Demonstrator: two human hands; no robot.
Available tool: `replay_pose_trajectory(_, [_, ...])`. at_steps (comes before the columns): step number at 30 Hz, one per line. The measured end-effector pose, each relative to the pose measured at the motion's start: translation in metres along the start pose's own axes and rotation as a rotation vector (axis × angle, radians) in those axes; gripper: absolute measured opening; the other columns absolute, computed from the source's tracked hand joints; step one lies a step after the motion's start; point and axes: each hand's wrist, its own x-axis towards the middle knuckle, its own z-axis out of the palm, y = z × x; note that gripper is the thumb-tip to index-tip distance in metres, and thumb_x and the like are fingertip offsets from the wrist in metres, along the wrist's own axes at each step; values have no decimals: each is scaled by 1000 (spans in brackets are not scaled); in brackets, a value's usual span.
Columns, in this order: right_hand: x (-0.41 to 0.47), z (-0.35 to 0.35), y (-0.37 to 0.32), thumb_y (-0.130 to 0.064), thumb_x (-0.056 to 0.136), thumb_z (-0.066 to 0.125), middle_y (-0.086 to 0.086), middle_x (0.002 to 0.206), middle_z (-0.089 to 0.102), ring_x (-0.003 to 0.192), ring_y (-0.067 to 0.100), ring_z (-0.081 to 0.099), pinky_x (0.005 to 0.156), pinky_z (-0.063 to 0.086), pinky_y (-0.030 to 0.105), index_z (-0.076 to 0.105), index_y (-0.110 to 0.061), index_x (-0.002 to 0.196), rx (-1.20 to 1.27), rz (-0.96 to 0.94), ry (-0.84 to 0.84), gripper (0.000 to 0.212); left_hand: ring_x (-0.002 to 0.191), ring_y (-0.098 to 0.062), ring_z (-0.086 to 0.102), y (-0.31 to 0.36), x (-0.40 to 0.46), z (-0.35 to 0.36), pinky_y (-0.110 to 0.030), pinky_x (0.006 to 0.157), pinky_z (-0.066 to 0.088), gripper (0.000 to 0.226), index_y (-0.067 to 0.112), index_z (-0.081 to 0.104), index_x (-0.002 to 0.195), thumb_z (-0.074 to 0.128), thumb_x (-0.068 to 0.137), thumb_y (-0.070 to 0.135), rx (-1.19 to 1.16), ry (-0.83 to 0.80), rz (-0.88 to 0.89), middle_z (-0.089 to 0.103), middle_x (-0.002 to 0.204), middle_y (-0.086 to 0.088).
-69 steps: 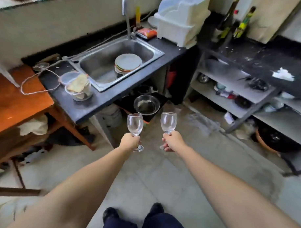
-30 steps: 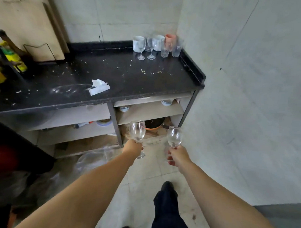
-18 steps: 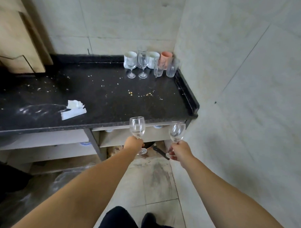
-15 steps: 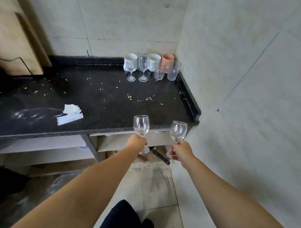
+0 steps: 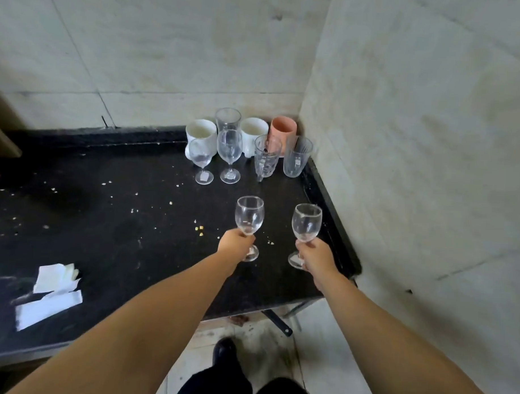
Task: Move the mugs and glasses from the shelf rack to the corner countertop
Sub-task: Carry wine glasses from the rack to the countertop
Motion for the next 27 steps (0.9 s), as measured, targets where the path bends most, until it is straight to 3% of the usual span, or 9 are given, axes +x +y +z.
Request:
replay_pose_trajectory(3, [33,8,-19,-11,91,56,5,90,60,77,15,57,70,53,28,63,-9,102,63,3,28,14,97,-29,65,24,25,6,-44,94,54,17,9,67,103,60,88,12,-67,-17,-34,64,91,-8])
replay_pose_trajectory(5, [59,11,-29,-8,91,56,6,97,62,76,12,59,66,54,23,63,-7,107,90,1,33,18,87,-25,66,36,44,15,-43,95,54,9,18,65,84,60,88,13,-98,-28,-42,65,82,-3])
replay_pose_trajectory(8, [91,17,-43,-7,91,56,7,100,64,78,15,62,88,54,38,63,-6,109,104,-18,37,19,72,-13,63,50,68,26,-39,94,53,20,29,60,75,59,90,14,-177,-35,-76,64,76,3])
replay_pose_trajectory(12, [129,24,-58,-8,91,57,6,99,65,85,16,63,94,53,40,64,-7,111,94,-24,31,21,92,-21,66,69,91,41,-44,95,54,11,21,66,93,56,90,18,-209,27,-70,67,90,-1])
replay_pose_trajectory(14, [145,27,-62,-8,90,58,5,97,65,86,16,63,96,53,41,65,-7,110,79,-36,24,21,101,-26,65,77,102,49,-46,94,54,19,16,66,105,55,90,20,-170,43,-67,67,107,-9])
replay_pose_trajectory(16, [156,30,-65,-7,88,59,7,97,67,89,18,64,97,52,43,66,-11,101,66,-40,22,15,102,-27,65,82,109,55,-48,93,54,19,14,66,102,54,89,21,-168,53,-65,66,114,-12])
replay_pose_trajectory(20, [172,31,-63,-8,87,62,5,92,67,98,26,67,97,52,46,63,-19,87,32,-20,24,11,101,-25,64,83,121,66,-45,93,55,17,16,67,101,54,90,20,-191,77,-71,67,108,-8])
replay_pose_trajectory(24, [177,29,-61,-8,87,63,6,97,68,99,24,67,98,51,44,66,-14,103,72,-16,20,17,89,-24,61,79,125,73,-44,85,54,24,30,57,68,55,88,16,-143,71,-11,65,92,-12])
replay_pose_trajectory(27, [179,27,-58,-7,87,62,-7,87,65,85,11,64,97,52,40,65,-13,111,80,-7,-5,25,85,-28,62,77,126,77,-48,84,54,16,7,67,85,53,87,14,-95,58,14,67,98,-25])
